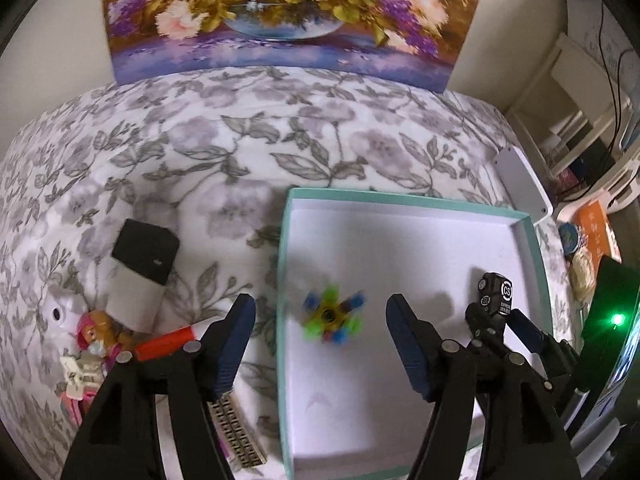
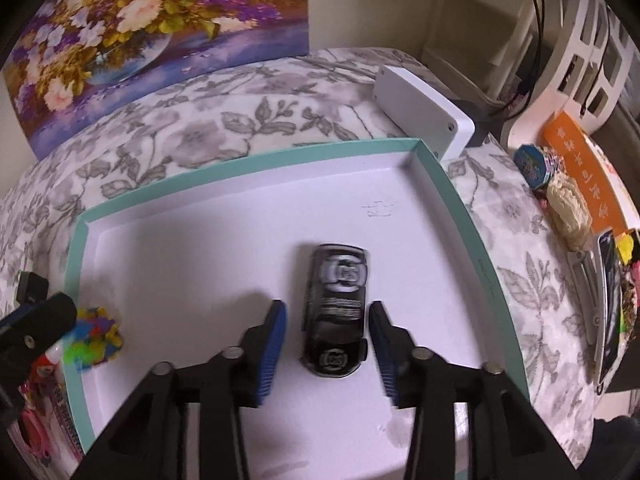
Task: Organize rigid objects
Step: 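Place the block toy in the tray with the left tool while the right tool places the car, then grasp the orange-blue card holder with the left tool while the right tool grasps the patterned box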
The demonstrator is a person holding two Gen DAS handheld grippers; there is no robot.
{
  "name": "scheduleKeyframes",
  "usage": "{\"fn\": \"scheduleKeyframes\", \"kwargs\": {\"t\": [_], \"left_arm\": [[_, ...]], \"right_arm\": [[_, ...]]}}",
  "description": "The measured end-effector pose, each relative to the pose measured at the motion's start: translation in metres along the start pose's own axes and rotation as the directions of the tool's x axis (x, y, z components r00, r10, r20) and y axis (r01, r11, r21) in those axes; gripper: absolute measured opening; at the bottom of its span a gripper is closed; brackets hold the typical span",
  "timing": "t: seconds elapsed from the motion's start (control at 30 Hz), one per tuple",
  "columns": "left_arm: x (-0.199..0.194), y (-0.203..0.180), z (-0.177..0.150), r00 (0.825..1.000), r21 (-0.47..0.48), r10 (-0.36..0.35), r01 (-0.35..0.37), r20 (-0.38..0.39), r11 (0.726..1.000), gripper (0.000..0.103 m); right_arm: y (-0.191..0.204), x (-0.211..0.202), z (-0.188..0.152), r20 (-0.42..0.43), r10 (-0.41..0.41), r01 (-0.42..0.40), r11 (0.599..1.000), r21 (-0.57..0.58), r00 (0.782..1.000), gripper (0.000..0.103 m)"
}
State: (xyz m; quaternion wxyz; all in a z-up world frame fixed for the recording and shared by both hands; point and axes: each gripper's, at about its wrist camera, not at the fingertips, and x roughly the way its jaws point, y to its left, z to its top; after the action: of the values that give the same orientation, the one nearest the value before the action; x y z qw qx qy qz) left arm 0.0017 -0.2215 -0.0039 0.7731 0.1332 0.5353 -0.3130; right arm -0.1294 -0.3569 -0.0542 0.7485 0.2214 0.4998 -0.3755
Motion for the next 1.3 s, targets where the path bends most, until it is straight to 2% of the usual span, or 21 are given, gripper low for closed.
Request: {"fn": "scheduleKeyframes", "kwargs": {"t": [0.07, 0.27, 0.37, 0.43, 0.6, 0.7, 0.93, 1.1, 1.2, 1.3], "left_arm": [[-0.005, 0.009, -0.001, 1.0, -0.022, 0.008, -0.008, 0.007, 1.0, 0.076], [-0.02, 0.063, -0.011, 0.997, -0.146, 0.079, -0.076, 0.015, 0.986, 0.091], [-0.028, 0.097, -0.021, 0.988, -0.219, 0.157, -0.15, 0.014, 0.964, 0.093], [-0.031, 0.114, -0.026, 0.982, -0.256, 0.191, -0.183, 0.005, 0.949, 0.098], [-0.035, 0.154, -0.043, 0.965, -0.348, 0.259, -0.259, -0.046, 0.901, 0.098], [-0.039, 0.171, -0.054, 0.961, -0.39, 0.267, -0.273, -0.071, 0.879, 0.098], [-0.063, 0.2, -0.07, 0.956, -0.448, 0.289, -0.282, -0.053, 0.849, 0.098], [-0.067, 0.224, -0.088, 0.961, -0.506, 0.253, -0.272, -0.107, 0.819, 0.098], [-0.063, 0.231, -0.098, 0.964, -0.533, 0.225, -0.265, -0.14, 0.803, 0.098], [-0.058, 0.229, -0.103, 0.967, -0.528, 0.196, -0.255, -0.164, 0.81, 0.098]], "right_arm": [[0.007, -0.006, -0.002, 0.012, 0.005, -0.005, 1.0, -0.03, 1.0, 0.056], [0.023, -0.019, -0.013, 0.018, 0.025, -0.024, 0.997, -0.068, 1.0, 0.074], [0.032, -0.027, -0.019, 0.024, 0.033, -0.03, 0.995, -0.094, 0.999, 0.081], [0.036, -0.031, -0.022, 0.031, 0.033, -0.03, 0.995, -0.097, 0.999, 0.087], [0.045, -0.037, -0.03, 0.007, 0.061, -0.06, 0.995, -0.08, 0.998, 0.096], [0.055, -0.041, -0.035, -0.004, 0.074, -0.074, 0.993, -0.095, 0.997, 0.097], [0.095, -0.064, -0.047, 0.002, 0.146, -0.144, 0.975, -0.17, 0.989, 0.098], [0.136, -0.083, -0.058, 0.018, 0.21, -0.198, 0.944, -0.263, 0.978, 0.098], [0.157, -0.087, -0.066, -0.004, 0.257, -0.246, 0.921, -0.303, 0.966, 0.098], [0.171, -0.085, -0.074, -0.04, 0.275, -0.273, 0.906, -0.323, 0.961, 0.098]]}}
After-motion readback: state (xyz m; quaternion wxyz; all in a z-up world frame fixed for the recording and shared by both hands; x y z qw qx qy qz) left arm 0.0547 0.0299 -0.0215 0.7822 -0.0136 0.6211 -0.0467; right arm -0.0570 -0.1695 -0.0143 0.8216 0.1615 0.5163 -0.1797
